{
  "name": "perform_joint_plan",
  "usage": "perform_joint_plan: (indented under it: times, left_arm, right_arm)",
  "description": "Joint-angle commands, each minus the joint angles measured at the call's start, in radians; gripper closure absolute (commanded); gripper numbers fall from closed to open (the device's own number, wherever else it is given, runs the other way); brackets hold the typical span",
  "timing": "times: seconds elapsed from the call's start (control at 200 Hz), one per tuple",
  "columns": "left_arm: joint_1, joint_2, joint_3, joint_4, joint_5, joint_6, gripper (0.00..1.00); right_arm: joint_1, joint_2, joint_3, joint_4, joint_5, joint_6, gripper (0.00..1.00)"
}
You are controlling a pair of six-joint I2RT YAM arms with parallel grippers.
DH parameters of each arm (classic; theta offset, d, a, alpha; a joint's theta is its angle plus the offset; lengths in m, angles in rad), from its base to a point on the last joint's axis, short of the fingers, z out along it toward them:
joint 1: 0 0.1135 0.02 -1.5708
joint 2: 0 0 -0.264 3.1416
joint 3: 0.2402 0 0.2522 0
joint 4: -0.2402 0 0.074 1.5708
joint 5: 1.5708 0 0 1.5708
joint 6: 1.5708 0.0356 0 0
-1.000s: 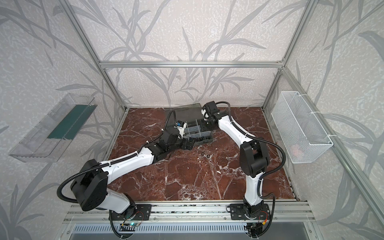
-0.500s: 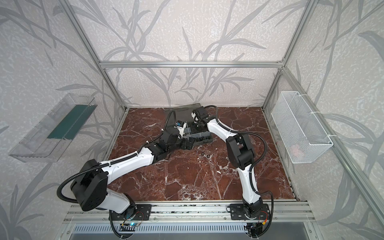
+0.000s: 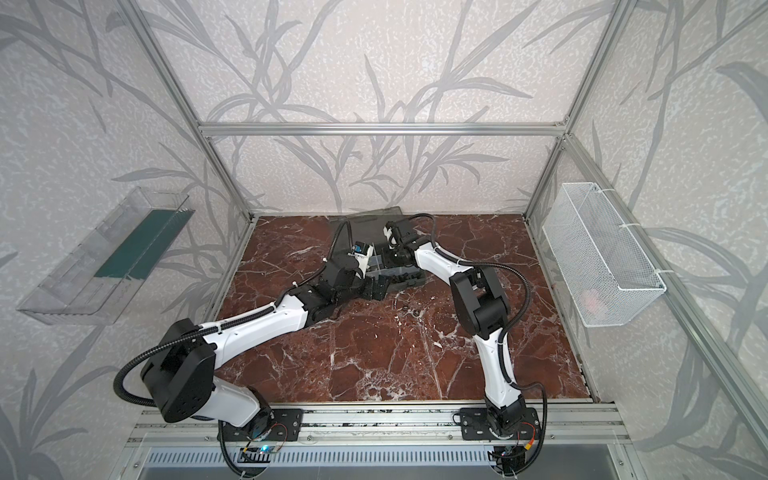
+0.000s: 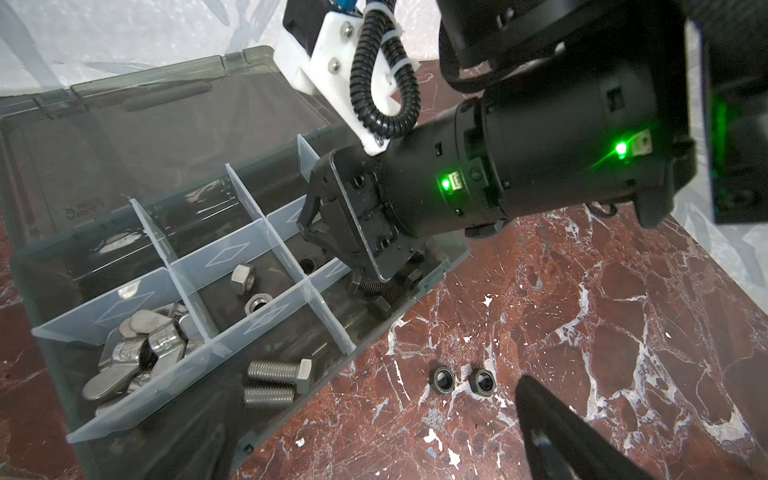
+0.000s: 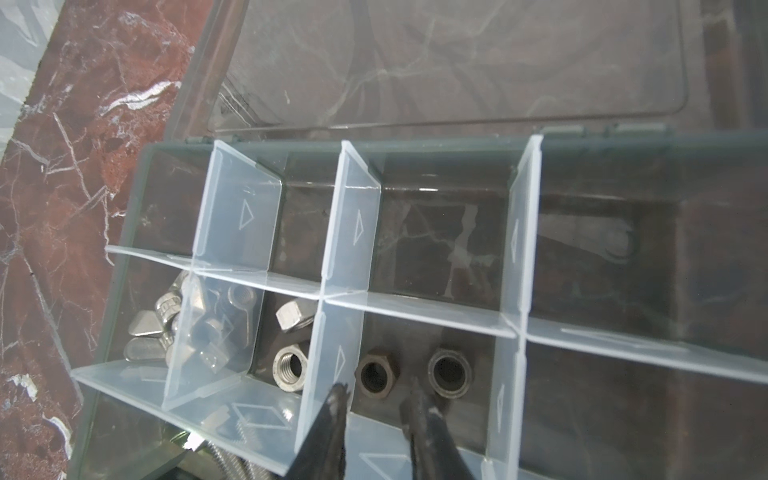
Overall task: Sort the screws and nuts into containers
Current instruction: 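Lift the black hex nut and carry it over the nut compartment, then open the right gripper to drop the nut among the black nuts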
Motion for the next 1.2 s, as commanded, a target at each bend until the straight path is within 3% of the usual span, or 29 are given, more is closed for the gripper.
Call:
perform_joint_plan:
  times: [0.0,0.57,0.885,1.075,1.195]
  left_arm:
    - [0.0,-0.006,0.032,-0.01,0.004,-0.009,0.01]
    - [0.0,-0.005,0.031,-0.01,-0.005,-0.001,0.01]
    - [0.001,-0.014,0.03,-0.013,-0.012,0.008,0.01]
    - [0.001,-0.023,0.027,-0.013,-0.032,0.026,0.01]
    - [0.001,-0.029,0.024,-0.015,-0.046,0.036,0.01]
  right_arm:
    - [-0.001,0.023,-0.005,0.017,0.009,-0.006,0.72]
    - [-0.001,0.011,-0.035,0.029,0.029,-0.017,0.71]
    - [-0.001,-0.09,-0.149,0.158,0.052,-0.024,0.69]
    - [-0.001,-0.207,-0.301,0.286,0.101,-0.02,0.62]
    - [-0.001,-0.299,-0.367,0.295,0.182,-0.035,0.51]
